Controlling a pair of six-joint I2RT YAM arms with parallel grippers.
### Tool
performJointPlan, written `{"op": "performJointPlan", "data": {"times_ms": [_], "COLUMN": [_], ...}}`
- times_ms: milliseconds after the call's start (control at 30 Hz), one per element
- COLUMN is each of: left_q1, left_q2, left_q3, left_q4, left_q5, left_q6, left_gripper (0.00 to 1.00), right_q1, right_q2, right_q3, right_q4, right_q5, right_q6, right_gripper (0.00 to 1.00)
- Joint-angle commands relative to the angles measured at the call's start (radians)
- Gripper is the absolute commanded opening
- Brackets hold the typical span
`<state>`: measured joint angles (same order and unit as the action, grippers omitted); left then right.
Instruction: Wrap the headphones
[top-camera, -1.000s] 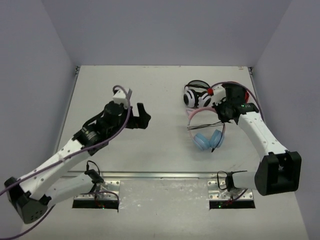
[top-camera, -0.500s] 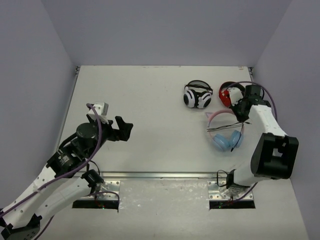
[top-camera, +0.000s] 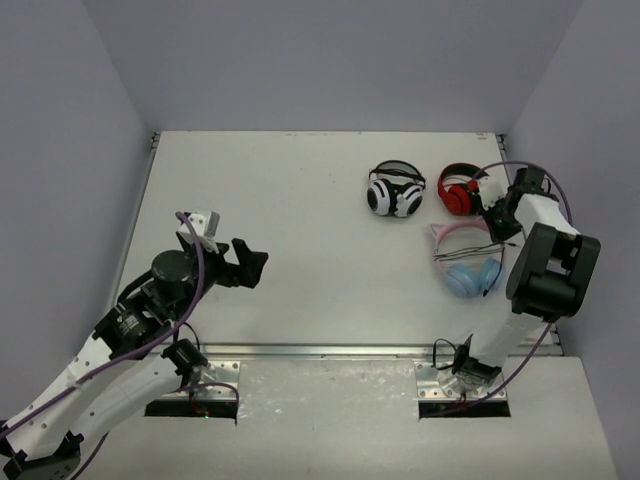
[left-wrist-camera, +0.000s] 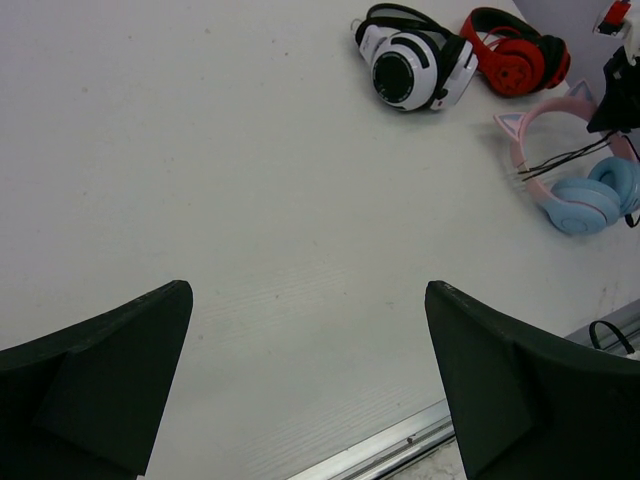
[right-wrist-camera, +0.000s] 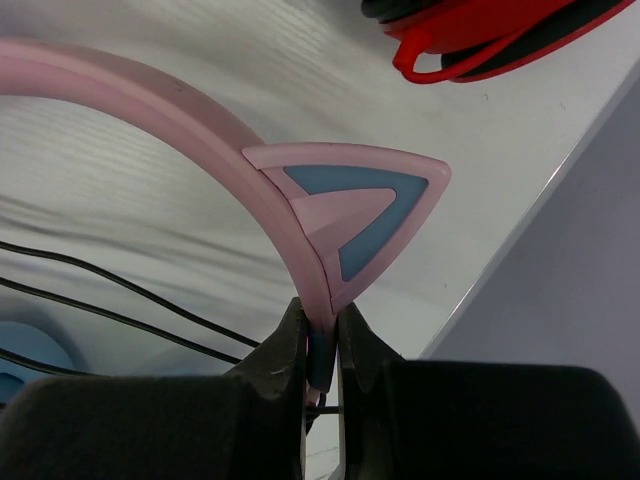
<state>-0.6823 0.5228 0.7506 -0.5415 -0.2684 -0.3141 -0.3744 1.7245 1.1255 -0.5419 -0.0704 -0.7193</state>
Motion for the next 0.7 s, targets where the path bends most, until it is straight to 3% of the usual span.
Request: {"op": "performJointPlan", "data": {"times_ms": [0,67,233,333,467,533,600,633,667], "left_q1": [-0.002,-0.002,-0.002,-0.002,-0.002,-0.002,-0.002,-0.002,-0.002], "left_q2": [-0.021,-0.036,-0.049,-0.056,-0.061,-0.061,-0.053,-0.055,-0.056], "left_q3": [-0.002,-0.008,-0.008,-0.01,-0.01,-0.013,-0.011,-0.011,-0.011], "left_q4": [0.049,0.055,0.057,0.058,0.06,0.066,0.064,0.064,0.064], "left_q5": [0.017,0.017,0.028,0.024,0.031,0.041,0.044,0.046,0.046], "left_q6": [0.015,0.017,0.018,0.018,0.02,0.024,0.026,0.027,0.026], "left_gripper": [1.0,1.0,1.0,1.0,1.0,1.0,1.0,1.0,1.0], "right_q1": [-0.04,-0.058,-0.087,-0.092,-0.096,-0.097,-0.097,-0.097,-0.097], "right_q2": [0.032,0.062,0.133,0.164,0.185,0.195,0.187,0.182,0.175], "right_q3": [0.06,0.056,0.112,0.126,0.129,0.138,0.143,0.145,0.152], "right_q4": [0.033,0.051,0.042,0.04,0.053,0.051,0.053,0.059,0.072], "right_q5": [0.001,0.012,0.015,0.018,0.032,0.034,0.046,0.05,0.06], "right_q6": [-0.071,-0.072,-0.061,-0.066,-0.071,-0.057,-0.04,-0.031,0.0], "right_gripper": [0.04,0.18,0.16,0.22,0.35,0.51,0.53,0.88,0.99]}}
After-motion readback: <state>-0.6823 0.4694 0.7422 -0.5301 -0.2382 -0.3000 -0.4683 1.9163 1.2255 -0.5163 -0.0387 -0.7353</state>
